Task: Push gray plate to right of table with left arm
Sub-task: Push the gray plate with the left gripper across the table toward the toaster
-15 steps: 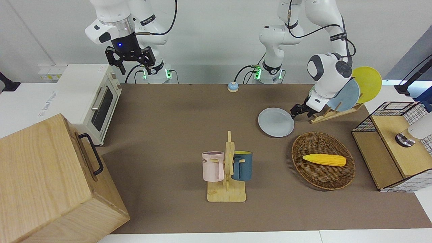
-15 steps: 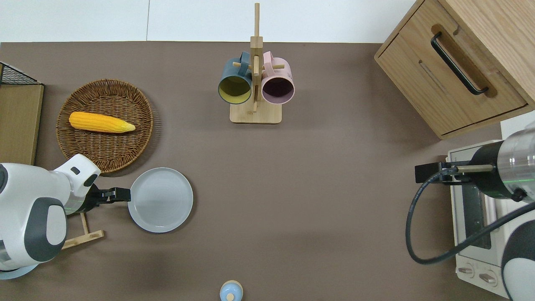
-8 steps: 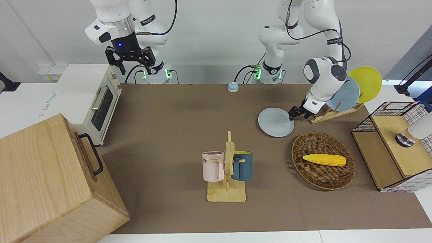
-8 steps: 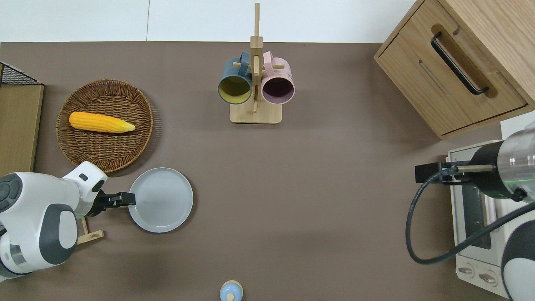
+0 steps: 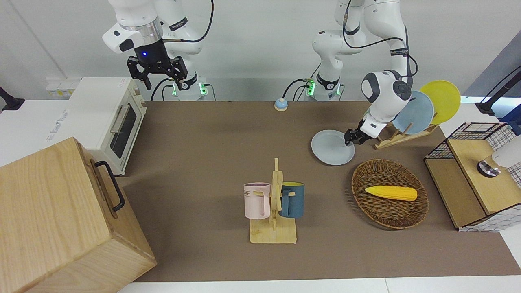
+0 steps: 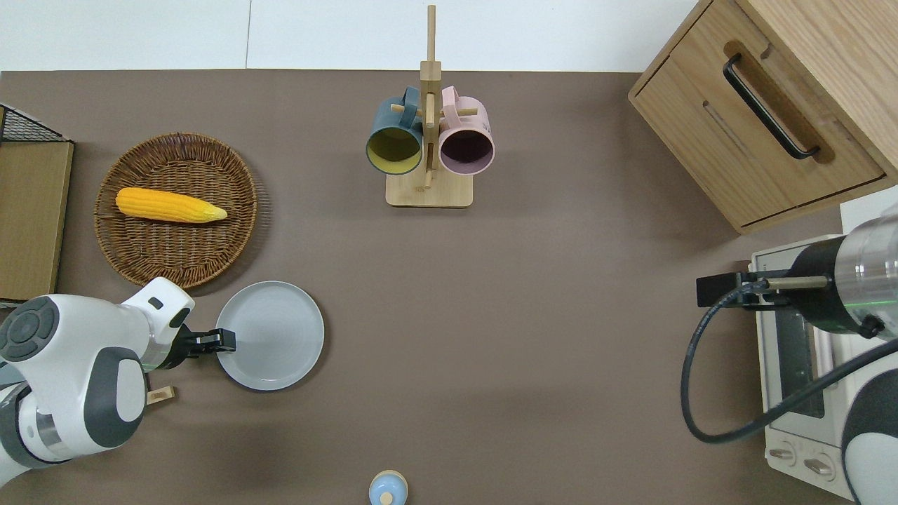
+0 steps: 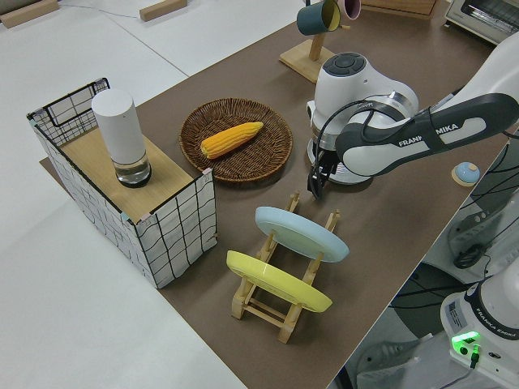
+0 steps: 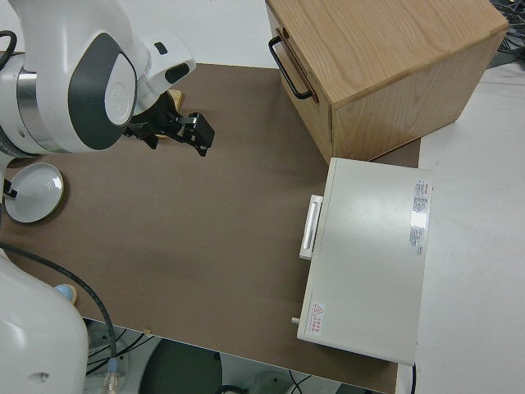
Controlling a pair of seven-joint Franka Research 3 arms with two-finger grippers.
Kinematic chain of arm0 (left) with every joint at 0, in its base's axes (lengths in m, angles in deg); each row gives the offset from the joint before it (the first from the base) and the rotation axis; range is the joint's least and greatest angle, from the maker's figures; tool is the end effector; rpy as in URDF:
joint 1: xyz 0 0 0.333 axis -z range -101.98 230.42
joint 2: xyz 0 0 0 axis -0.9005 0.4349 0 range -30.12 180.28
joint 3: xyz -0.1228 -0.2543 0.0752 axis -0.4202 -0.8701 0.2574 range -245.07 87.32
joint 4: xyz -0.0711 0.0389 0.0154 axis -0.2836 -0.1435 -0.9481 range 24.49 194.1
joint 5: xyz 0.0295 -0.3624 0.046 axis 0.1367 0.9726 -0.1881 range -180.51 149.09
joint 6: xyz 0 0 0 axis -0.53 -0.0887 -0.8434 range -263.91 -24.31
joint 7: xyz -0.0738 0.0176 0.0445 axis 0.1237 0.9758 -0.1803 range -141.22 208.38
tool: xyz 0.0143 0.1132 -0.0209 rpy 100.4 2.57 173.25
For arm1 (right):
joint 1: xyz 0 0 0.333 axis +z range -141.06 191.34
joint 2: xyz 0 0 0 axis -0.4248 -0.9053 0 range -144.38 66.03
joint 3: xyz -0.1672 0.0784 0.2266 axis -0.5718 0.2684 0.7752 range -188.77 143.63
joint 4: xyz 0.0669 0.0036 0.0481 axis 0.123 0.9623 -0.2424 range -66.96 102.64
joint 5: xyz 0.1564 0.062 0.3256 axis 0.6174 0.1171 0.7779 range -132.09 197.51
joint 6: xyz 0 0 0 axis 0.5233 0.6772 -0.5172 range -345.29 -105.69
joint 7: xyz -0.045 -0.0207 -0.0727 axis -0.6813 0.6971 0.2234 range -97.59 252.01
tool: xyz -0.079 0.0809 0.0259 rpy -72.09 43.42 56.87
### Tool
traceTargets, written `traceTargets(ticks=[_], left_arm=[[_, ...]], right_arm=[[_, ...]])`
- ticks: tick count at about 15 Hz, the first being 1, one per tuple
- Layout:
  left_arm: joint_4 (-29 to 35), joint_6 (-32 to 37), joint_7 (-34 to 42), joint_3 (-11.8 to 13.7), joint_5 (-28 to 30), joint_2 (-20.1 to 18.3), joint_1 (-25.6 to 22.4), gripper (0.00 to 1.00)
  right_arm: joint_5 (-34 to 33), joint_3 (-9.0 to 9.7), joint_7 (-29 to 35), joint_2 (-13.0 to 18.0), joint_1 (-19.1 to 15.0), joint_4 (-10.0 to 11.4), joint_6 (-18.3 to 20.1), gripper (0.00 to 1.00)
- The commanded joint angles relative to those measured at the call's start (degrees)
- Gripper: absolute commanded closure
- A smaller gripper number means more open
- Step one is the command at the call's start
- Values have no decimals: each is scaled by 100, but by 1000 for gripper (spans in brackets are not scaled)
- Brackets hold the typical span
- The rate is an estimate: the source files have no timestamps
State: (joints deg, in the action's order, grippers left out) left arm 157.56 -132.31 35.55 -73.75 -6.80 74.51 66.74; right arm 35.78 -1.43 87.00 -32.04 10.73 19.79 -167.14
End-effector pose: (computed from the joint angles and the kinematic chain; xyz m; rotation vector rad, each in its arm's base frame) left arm 0.4507 0.0167 0.2853 3.0195 0.1867 -0.1515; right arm 0.4822 0.0750 0.6186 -3.1322 0.0832 0.0058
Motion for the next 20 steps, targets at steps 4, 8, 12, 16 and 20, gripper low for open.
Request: traceTargets(ticks=[4, 8, 12, 16, 20], left_arm=[[192, -241, -328, -152, 76, -57, 3, 924], [192, -259, -328, -152, 111, -57, 3, 1000], [201, -277, -363, -170, 120, -65, 21, 1000], [279, -408, -959, -555, 242, -65, 56, 1000], [377, -628, -1671, -1057, 252, -74, 65, 1000]], right_arm=[[123, 83, 59, 157, -141, 156, -1, 5], [123, 83, 59, 157, -141, 156, -1, 5], [123, 83, 59, 157, -141, 156, -1, 5], [123, 83, 59, 157, -141, 156, -1, 5], [123, 83, 59, 157, -141, 156, -1, 5]])
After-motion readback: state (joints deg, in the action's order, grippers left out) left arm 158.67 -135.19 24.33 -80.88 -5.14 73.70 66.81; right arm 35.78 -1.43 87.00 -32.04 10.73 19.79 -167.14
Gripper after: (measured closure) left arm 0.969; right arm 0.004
